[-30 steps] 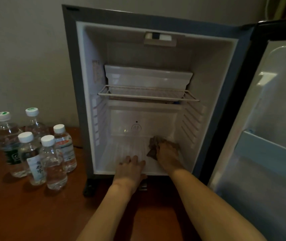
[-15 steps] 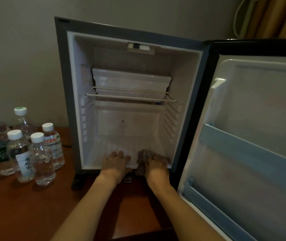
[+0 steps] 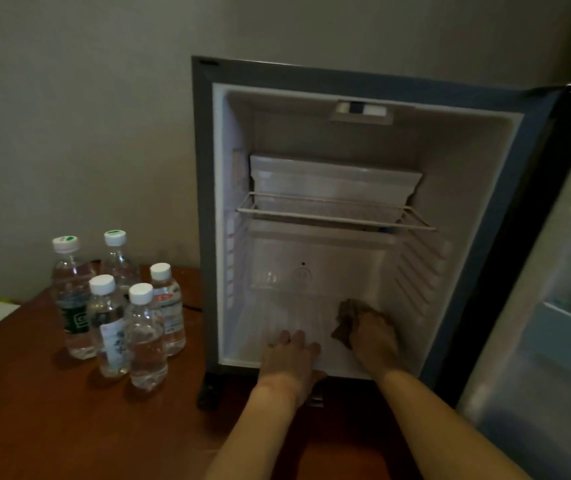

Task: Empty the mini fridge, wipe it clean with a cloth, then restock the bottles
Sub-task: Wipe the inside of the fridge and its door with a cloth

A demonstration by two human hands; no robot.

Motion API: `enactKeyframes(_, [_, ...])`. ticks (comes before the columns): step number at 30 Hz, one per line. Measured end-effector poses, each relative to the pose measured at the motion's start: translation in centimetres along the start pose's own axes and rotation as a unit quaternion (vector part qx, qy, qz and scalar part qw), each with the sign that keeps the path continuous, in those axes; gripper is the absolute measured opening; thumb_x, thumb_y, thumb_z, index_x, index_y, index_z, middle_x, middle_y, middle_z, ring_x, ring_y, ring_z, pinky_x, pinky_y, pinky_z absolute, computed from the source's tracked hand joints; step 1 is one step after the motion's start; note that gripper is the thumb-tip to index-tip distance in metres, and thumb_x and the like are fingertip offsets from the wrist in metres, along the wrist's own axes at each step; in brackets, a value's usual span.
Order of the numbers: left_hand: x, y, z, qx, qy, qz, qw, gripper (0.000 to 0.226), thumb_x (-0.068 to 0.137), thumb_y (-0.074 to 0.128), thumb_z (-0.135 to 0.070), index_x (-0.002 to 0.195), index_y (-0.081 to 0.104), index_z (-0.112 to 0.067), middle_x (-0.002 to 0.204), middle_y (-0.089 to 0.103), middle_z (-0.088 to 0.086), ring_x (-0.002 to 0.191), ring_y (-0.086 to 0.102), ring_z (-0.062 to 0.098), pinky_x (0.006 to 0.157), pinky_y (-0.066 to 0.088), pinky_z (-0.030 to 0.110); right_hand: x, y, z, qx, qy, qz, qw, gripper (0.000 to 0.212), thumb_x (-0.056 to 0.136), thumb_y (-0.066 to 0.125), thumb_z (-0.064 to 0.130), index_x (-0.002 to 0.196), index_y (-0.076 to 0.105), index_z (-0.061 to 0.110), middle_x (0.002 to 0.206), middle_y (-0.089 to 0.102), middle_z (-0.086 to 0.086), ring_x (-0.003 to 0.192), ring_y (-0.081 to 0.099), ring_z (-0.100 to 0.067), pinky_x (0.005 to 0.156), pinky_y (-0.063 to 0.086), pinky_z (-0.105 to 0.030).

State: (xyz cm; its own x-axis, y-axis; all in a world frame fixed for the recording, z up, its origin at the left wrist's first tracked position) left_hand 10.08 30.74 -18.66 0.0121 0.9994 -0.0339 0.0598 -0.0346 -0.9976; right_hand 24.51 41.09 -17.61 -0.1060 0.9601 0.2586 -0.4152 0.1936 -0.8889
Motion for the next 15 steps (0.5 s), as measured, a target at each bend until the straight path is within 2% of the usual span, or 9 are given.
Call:
enactKeyframes(4, [0.2, -0.1, 0.0, 0.002, -0.010, 0.010, 1.000, 0.053, 0.101, 0.050, -0.050, 0.148, 0.040, -0.026, 0.145, 0.035, 0.009, 0.135, 0.032, 0.034, 0.105, 0.038, 0.048, 1.0, -0.3, 1.1, 0.017, -0.003, 0.002, 1.000, 0.038, 0.088, 0.068, 0.045, 0.116, 0.066, 0.019, 0.117, 0.068, -0.006, 0.101, 0.065, -0.023, 0.084, 0.050, -0.027])
enactKeyframes(7, [0.3, 0.1, 0.0, -0.004, -0.011, 0.019, 1.000, 0.053, 0.101, 0.051, -0.050, 0.148, 0.040, -0.026, 0.145, 0.035, 0.009, 0.134, 0.032, 0.034, 0.105, 0.038, 0.048, 0.4, -0.3, 1.0, 0.018, -0.009, -0.004, 1.000, 0.035, 0.091, 0.066, 0.042, 0.116, 0.066, 0.018, 0.115, 0.068, -0.005, 0.100, 0.065, -0.023, 0.081, 0.048, -0.022])
enactKeyframes(12, [-0.1, -0.2, 0.0, -0.007, -0.017, 0.021, 1.000, 0.053, 0.101, 0.051, -0.049, 0.147, 0.041, -0.026, 0.144, 0.036, 0.009, 0.133, 0.033, 0.034, 0.106, 0.037, 0.048, -0.8, 1.8, -0.2, 0.021, 0.002, 0.001, 1.000, 0.048, 0.085, 0.070, 0.051, 0.119, 0.066, 0.018, 0.121, 0.066, -0.002, 0.104, 0.062, -0.016, 0.095, 0.050, -0.028])
enactKeyframes(15, [-0.5, -0.3, -0.1, -0.006, -0.015, 0.022, 1.000, 0.053, 0.101, 0.050, -0.049, 0.147, 0.041, -0.026, 0.145, 0.036, 0.010, 0.134, 0.033, 0.034, 0.106, 0.036, 0.049, -3.0, 0.9, 0.0, 0.018, -0.017, -0.017, 1.000, 0.046, 0.084, 0.070, 0.053, 0.117, 0.068, 0.021, 0.121, 0.065, 0.000, 0.108, 0.060, -0.017, 0.100, 0.045, -0.027])
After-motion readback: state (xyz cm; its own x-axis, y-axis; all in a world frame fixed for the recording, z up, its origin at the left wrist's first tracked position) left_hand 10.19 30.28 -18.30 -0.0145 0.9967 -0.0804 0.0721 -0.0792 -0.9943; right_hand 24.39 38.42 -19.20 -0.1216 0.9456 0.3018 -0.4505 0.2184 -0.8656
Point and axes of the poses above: each hand's wrist, its own x-axis towards the middle knuckle, its own y-axis out of the palm, z = x × y, the point moved 7 cm from there along x, towards the middle knuckle
